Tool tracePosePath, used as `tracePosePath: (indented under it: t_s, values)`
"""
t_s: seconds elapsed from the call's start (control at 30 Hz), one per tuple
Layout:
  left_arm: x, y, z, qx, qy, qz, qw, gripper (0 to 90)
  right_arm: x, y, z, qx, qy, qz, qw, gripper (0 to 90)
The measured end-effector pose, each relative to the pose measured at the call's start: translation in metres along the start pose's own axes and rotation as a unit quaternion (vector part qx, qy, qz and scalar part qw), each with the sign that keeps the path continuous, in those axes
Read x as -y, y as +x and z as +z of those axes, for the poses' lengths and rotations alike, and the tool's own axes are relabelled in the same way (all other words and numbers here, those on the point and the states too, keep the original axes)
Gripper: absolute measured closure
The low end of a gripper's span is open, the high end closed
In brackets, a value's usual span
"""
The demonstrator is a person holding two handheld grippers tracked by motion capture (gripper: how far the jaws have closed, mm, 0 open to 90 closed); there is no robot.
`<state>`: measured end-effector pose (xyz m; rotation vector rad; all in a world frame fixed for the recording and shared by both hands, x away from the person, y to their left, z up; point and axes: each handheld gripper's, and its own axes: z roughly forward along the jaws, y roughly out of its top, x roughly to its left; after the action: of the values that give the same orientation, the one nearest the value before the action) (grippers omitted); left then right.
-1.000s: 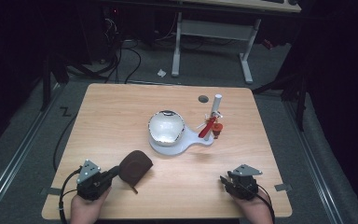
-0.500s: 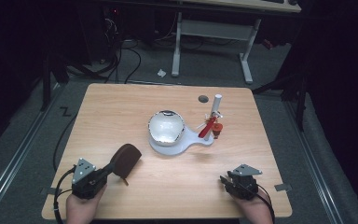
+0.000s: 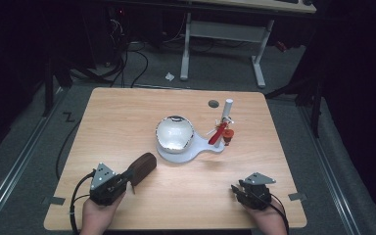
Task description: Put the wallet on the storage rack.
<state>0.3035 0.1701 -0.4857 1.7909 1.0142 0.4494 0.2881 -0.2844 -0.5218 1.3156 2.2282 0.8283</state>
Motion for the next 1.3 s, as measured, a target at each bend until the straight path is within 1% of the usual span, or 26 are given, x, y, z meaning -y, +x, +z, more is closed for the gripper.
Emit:
tracePosePath:
  t_s: [0.2,0.33,0.53,0.7,0.8,1.07,1.23,1.3]
  values:
    - [0.0005,-0.0015,0.0008,0.010,-0.004,0.003,0.9999,72.6,-0.0002,0.0004,0.0004,-0.001,-0.001,0.000,1.0000,61.2]
    - [0.0010,-0.0028,0.0014,0.014,-0.006,0.010,0.9998,70.5,-0.0004,0.0008,0.0005,-0.001,0.000,0.002,1.0000,61.1]
    - [0.0022,-0.0025,0.0014,0.027,-0.008,0.008,0.9996,72.6,-0.0004,0.0012,0.0004,-0.001,0.001,0.002,1.0000,61.1]
    - [0.0036,-0.0055,0.0018,0.030,-0.007,0.013,0.9995,80.1,-0.0003,0.0011,0.0004,-0.002,0.000,0.002,1.0000,61.0]
    - [0.0035,-0.0052,0.0018,0.030,-0.007,0.009,0.9995,79.4,-0.0003,0.0013,0.0005,-0.003,0.000,0.002,1.0000,61.0]
    - [0.0040,-0.0092,0.0016,0.035,-0.003,0.017,0.9992,77.5,-0.0002,0.0011,0.0005,-0.004,-0.001,0.003,1.0000,60.9]
    - [0.0041,-0.0084,0.0014,0.036,-0.004,0.014,0.9993,76.9,-0.0003,0.0012,0.0008,-0.004,-0.001,0.003,1.0000,60.9]
    - [0.0042,-0.0092,0.0013,0.036,-0.003,0.016,0.9992,76.8,-0.0002,0.0011,0.0008,-0.004,-0.001,0.003,1.0000,60.8]
